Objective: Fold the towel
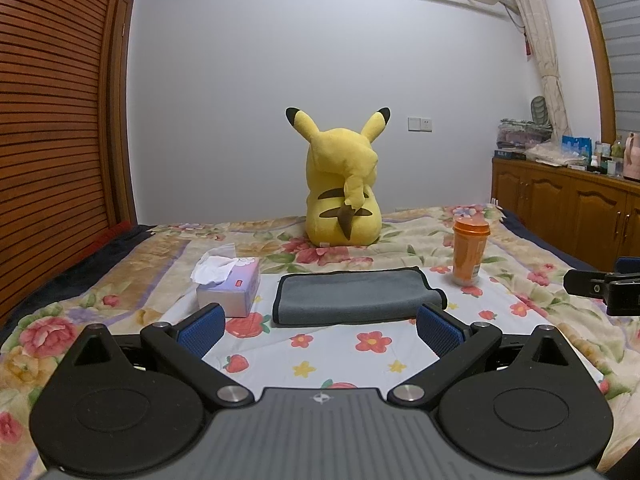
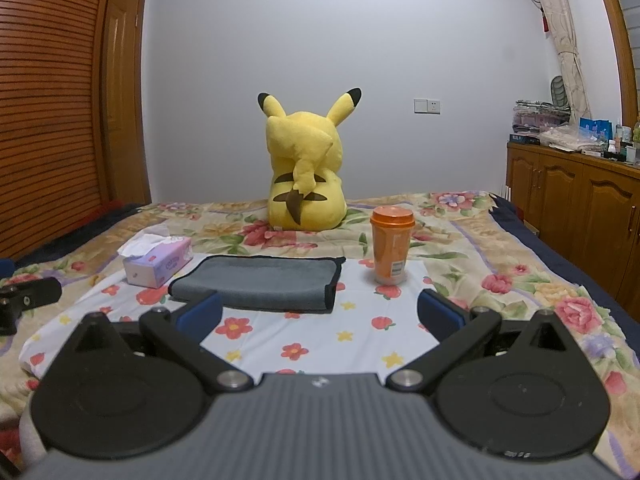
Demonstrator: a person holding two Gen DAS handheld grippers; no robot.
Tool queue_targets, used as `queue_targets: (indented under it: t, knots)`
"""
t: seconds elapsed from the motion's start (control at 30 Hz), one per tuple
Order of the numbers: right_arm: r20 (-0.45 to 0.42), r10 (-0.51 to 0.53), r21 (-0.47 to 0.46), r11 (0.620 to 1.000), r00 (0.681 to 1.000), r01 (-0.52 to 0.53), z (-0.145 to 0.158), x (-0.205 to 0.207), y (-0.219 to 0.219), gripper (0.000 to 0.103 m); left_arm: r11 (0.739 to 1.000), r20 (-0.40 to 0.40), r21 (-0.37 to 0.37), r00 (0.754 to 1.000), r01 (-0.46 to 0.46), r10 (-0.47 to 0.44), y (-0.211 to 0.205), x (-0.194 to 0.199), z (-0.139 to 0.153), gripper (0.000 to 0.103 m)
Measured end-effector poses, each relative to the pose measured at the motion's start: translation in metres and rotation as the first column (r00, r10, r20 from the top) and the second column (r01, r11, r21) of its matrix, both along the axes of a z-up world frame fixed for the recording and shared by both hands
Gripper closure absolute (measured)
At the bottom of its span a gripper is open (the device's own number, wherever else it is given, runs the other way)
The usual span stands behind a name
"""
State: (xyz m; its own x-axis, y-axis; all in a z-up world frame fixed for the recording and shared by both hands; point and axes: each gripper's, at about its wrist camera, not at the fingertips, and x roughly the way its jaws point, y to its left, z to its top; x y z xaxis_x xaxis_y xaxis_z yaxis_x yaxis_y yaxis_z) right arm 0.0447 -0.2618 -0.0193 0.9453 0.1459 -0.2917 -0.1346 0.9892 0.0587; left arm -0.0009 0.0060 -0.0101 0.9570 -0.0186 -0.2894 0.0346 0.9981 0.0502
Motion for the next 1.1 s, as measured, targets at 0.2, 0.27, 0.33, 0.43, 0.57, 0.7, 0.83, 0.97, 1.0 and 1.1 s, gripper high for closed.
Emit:
queue_targets:
  t: [0.2,0.27,0.33,0.43,0.57,0.7,0.83,0.97,1.0,1.1]
  knots:
    - [0.0,0.001,-0.002,1.0,1.0,-0.001,0.0,0.0,0.0001,0.0,1.0,0.0,0.001,1.0,0.0,0.0,-0.0001,0.0,0.0001,0.0]
    - [0.002,0.001,-0.003,1.0,1.0,-0.001,0.0003,0.0001,-0.0001,0.0,1.0,0.001,0.003,1.0,0.001,-0.001,0.001,0.0006,-0.0005,0.0]
    - [0.001,0.001,-0.003,1.0,1.0,-0.001,0.0001,0.0002,0.0002,0.0,1.0,0.002,0.006,1.0,0.002,-0.002,0.0017,0.0007,-0.0009,0.0]
    - [0.001,0.0,-0.002,1.0,1.0,0.0,0.0003,0.0003,0.0,0.0,1.0,0.001,0.005,1.0,0.001,-0.001,0.0014,0.0005,-0.0011,0.0]
    - [0.001,0.0,-0.002,1.0,1.0,0.0,0.0002,0.0002,0.0005,0.0,1.0,0.003,0.006,1.0,0.003,-0.003,0.001,-0.0005,-0.0008,0.0]
    - [0.001,0.0,-0.002,1.0,1.0,0.0,0.0004,0.0003,0.0004,0.0,1.0,0.002,0.01,1.0,0.004,-0.004,0.0006,-0.0003,-0.0006,0.0]
    - [0.001,0.0,-0.002,1.0,1.0,0.0,0.0002,-0.0002,0.0009,0.0,1.0,0.003,0.009,1.0,0.003,-0.003,0.0004,-0.0003,-0.0006,0.0]
    - [0.001,0.0,-0.002,1.0,1.0,0.0,0.0002,-0.0001,0.0008,0.0,1.0,0.003,0.009,1.0,0.003,-0.003,0.0,-0.0004,-0.0006,0.0]
    - [0.001,0.0,-0.002,1.0,1.0,0.0,0.0001,-0.0003,0.0011,0.0,1.0,0.003,0.009,1.0,0.003,-0.003,0.0005,-0.0004,-0.0006,0.0]
    - [0.001,0.0,-0.002,1.0,1.0,0.0,0.0002,-0.0003,0.001,0.0,1.0,0.003,0.009,1.0,0.003,-0.003,0.0004,-0.0004,-0.0005,0.0]
